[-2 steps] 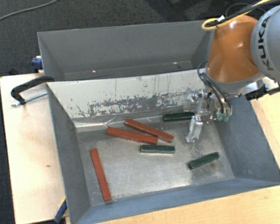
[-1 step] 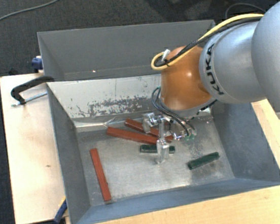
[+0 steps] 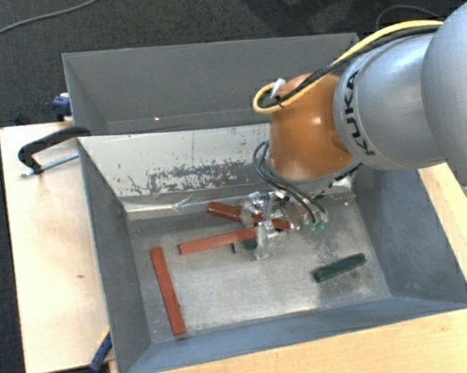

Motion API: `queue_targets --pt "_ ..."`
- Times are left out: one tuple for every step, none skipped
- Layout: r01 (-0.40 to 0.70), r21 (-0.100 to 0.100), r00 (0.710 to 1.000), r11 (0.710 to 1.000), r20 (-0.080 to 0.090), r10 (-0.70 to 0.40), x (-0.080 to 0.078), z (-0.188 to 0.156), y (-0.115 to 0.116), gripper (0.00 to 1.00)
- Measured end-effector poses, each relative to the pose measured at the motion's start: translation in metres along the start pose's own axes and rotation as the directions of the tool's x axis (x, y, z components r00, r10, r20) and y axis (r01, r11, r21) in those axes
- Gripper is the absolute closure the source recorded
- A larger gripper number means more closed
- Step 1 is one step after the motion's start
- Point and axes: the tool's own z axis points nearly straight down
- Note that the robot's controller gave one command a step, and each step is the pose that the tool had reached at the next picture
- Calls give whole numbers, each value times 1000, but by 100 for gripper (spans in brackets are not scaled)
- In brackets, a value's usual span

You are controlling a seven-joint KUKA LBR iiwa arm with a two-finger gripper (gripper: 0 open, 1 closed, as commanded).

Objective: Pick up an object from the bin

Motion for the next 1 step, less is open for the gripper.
queue_targets --pt "-16 -1 1000 1000 3 16 1 -133 31 100"
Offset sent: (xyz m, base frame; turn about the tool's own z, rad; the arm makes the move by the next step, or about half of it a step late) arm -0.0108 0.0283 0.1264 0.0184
